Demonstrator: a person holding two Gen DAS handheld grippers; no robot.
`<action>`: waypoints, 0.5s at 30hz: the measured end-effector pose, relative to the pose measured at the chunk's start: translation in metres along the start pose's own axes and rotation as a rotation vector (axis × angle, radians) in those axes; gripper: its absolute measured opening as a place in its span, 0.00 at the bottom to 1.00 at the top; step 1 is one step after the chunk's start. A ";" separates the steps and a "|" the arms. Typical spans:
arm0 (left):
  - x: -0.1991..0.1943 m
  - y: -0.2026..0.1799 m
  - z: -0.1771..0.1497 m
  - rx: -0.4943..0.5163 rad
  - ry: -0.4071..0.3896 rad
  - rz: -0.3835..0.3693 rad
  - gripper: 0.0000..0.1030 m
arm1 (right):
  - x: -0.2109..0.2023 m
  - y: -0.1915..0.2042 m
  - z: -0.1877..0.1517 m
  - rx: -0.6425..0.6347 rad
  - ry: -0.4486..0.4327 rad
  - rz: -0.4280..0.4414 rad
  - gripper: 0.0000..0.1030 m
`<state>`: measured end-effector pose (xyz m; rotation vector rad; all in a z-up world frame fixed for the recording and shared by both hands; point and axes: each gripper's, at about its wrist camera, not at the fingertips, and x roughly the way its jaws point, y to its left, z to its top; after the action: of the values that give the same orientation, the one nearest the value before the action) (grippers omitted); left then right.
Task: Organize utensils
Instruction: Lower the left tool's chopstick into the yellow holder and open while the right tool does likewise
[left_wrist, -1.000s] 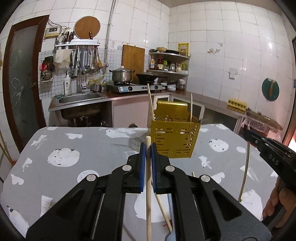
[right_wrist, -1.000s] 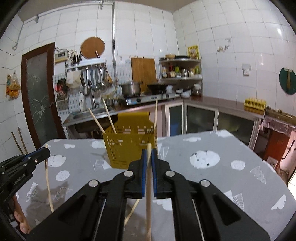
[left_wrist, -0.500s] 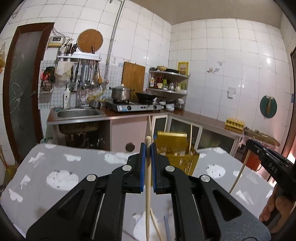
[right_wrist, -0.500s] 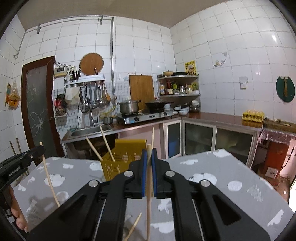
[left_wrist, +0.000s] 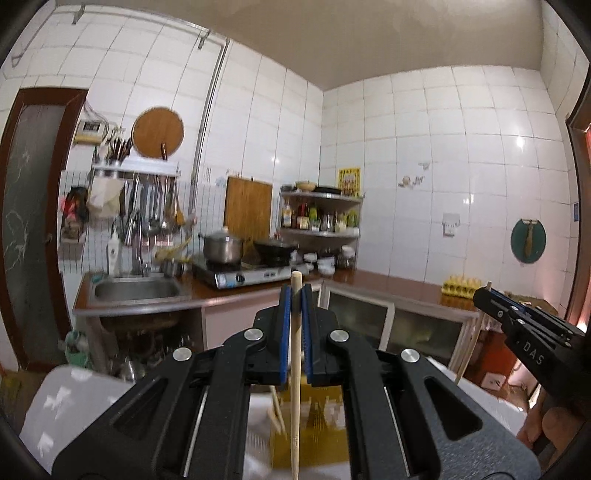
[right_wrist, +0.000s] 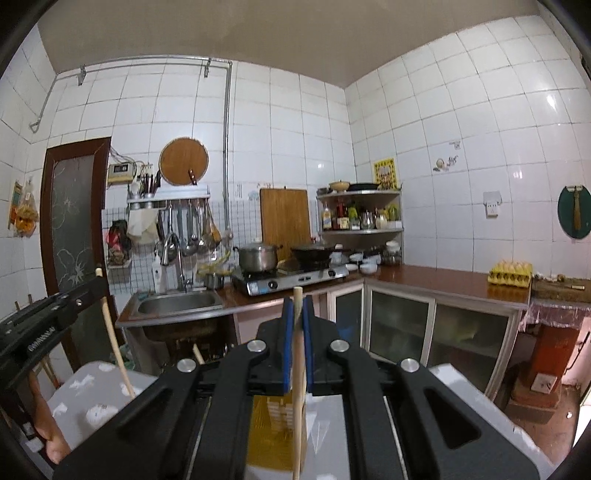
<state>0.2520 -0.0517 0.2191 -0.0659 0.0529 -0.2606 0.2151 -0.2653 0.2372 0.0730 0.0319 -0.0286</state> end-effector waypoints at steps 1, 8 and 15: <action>0.010 -0.004 0.003 0.011 -0.018 0.008 0.04 | 0.005 -0.001 0.003 0.001 -0.008 -0.004 0.05; 0.074 -0.023 -0.007 0.090 -0.065 0.070 0.04 | 0.064 -0.006 0.008 0.064 -0.041 0.009 0.05; 0.126 -0.025 -0.050 0.106 -0.018 0.099 0.04 | 0.115 -0.008 -0.027 0.094 -0.023 0.020 0.05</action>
<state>0.3644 -0.1114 0.1657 0.0402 0.0242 -0.1636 0.3287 -0.2745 0.2054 0.1666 0.0067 -0.0111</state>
